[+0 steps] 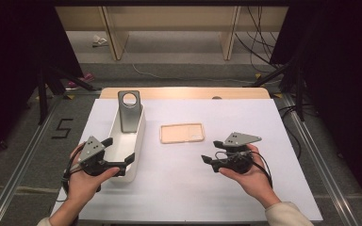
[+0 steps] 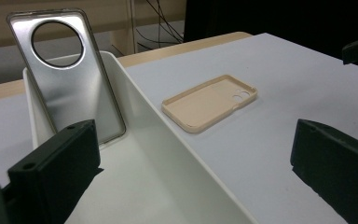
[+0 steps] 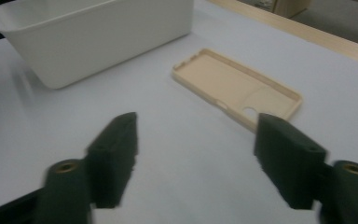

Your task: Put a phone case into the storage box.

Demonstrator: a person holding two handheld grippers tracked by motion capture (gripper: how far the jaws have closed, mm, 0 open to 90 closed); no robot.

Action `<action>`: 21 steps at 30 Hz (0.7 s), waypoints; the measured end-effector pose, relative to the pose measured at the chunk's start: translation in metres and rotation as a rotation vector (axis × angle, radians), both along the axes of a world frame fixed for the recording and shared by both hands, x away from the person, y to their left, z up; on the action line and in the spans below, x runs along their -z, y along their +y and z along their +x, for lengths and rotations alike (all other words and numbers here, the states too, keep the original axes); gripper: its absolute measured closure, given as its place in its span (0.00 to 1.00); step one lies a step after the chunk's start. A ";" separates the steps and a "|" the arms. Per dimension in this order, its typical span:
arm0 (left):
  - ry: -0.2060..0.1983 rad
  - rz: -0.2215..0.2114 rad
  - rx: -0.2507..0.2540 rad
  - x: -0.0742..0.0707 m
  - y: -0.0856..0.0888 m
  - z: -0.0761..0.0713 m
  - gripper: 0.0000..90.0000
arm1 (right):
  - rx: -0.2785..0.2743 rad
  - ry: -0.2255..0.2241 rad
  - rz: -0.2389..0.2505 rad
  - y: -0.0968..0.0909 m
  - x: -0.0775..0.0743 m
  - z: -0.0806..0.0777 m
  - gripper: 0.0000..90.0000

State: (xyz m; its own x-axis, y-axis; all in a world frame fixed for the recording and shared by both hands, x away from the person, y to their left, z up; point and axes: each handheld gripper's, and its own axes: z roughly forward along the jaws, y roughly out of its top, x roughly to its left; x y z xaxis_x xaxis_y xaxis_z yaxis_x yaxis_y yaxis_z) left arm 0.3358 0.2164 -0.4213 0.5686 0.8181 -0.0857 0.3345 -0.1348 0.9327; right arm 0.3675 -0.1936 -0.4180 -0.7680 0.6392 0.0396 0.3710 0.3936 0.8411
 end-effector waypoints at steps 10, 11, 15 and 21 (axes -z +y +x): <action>0.006 -0.001 0.002 -0.001 -0.002 0.000 0.01 | -0.085 -0.016 -0.076 0.033 -0.002 0.018 0.97; 0.003 -0.001 0.002 -0.001 -0.001 0.000 0.02 | -0.088 -0.013 -0.083 0.039 -0.002 0.021 0.98; 0.008 -0.002 0.003 -0.001 0.000 -0.001 0.02 | -0.089 -0.004 -0.086 0.053 0.000 0.032 0.99; 0.002 -0.002 0.002 -0.001 0.000 0.000 0.02 | -0.090 0.015 -0.083 0.067 0.003 0.044 1.00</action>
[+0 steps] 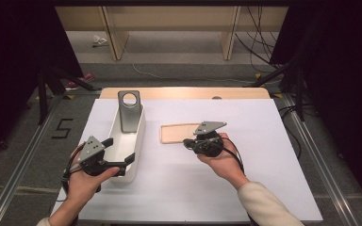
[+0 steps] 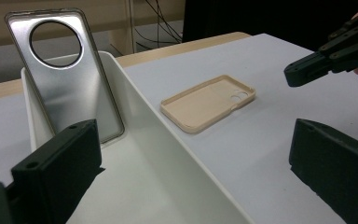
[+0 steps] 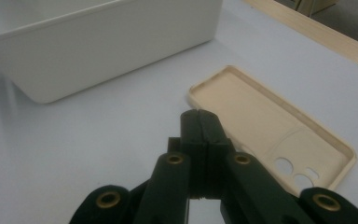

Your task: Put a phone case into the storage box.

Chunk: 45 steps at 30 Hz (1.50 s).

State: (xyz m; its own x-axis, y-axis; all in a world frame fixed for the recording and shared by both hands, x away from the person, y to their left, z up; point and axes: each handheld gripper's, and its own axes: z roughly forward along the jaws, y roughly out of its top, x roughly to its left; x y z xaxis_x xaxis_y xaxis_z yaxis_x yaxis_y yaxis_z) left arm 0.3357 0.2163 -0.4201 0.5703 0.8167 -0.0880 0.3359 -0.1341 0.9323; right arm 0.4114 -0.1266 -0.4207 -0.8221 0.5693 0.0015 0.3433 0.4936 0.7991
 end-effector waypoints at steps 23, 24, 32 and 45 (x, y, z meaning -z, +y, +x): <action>0.001 0.003 0.005 0.000 -0.001 -0.002 0.03 | 0.150 0.141 -0.104 0.076 0.043 0.067 1.00; 0.001 0.004 0.006 0.000 -0.002 -0.002 0.03 | 0.153 0.142 -0.111 0.077 0.045 0.068 1.00; 0.004 0.004 0.011 0.001 -0.002 -0.002 0.03 | 0.191 0.155 -0.145 0.091 0.050 0.077 1.00; 0.006 0.004 0.014 0.001 -0.002 -0.002 0.03 | 0.205 0.174 -0.192 0.103 0.059 0.084 1.00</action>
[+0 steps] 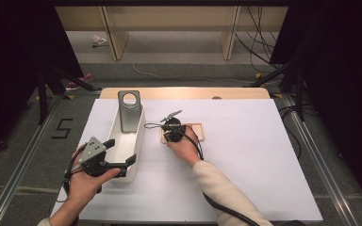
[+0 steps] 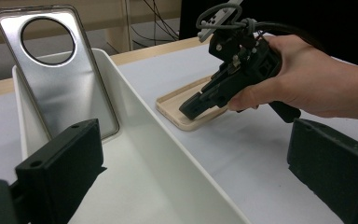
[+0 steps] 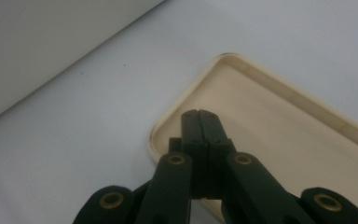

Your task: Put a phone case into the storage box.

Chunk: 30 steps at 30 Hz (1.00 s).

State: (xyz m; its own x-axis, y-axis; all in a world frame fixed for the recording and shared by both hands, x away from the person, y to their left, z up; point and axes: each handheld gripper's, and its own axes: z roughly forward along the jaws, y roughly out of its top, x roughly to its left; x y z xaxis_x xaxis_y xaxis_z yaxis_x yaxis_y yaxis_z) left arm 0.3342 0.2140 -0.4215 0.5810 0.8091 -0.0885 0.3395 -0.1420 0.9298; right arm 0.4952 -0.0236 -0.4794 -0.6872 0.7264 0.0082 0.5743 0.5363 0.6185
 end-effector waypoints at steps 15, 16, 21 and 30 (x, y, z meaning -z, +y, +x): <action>0.003 0.001 0.000 0.001 0.000 0.000 0.04 | -0.015 0.044 -0.042 0.005 -0.003 0.001 1.00; 0.003 0.002 0.000 0.001 0.000 0.000 0.04 | -0.014 0.046 -0.042 0.005 -0.003 0.001 1.00; 0.002 0.000 0.000 0.001 0.000 0.000 0.04 | -0.018 0.056 -0.047 0.005 -0.004 -0.001 1.00; 0.000 0.002 0.000 0.000 0.000 0.000 0.04 | -0.060 0.074 -0.099 0.002 -0.007 -0.010 1.00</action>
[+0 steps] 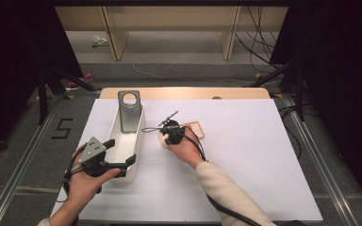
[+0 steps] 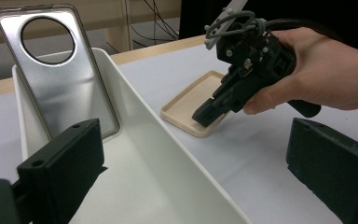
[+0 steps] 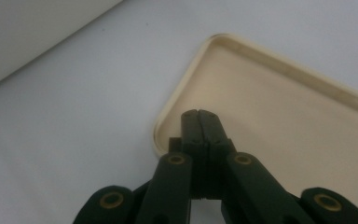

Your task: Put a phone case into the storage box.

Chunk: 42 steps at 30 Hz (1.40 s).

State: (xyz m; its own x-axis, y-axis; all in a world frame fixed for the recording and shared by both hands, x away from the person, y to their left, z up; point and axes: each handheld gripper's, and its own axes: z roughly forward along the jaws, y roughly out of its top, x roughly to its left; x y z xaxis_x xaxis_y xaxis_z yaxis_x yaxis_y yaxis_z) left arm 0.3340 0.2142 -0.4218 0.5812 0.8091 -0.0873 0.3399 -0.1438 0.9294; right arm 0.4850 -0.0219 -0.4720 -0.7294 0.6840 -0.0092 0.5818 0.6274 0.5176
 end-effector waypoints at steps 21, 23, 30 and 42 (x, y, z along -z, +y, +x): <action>0.003 0.008 0.004 0.001 -0.002 0.000 0.05 | -0.084 0.064 -0.064 -0.054 -0.007 -0.030 1.00; 0.003 0.009 0.005 0.001 -0.002 0.000 0.05 | -0.088 0.062 -0.071 -0.060 -0.007 -0.031 1.00; 0.002 0.008 0.007 0.001 -0.002 -0.001 0.05 | -0.097 0.064 -0.095 -0.073 -0.008 -0.033 1.00; 0.004 0.010 0.017 0.001 -0.003 -0.001 0.06 | -0.087 0.060 -0.115 -0.090 -0.009 -0.032 1.00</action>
State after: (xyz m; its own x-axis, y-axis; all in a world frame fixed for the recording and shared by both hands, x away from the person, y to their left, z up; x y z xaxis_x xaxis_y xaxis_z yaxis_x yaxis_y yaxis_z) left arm 0.3328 0.2116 -0.4231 0.5946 0.7999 -0.0818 0.3410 -0.1588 0.9265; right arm 0.4535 -0.1117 -0.4627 -0.7876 0.6151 -0.0382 0.5503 0.7298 0.4057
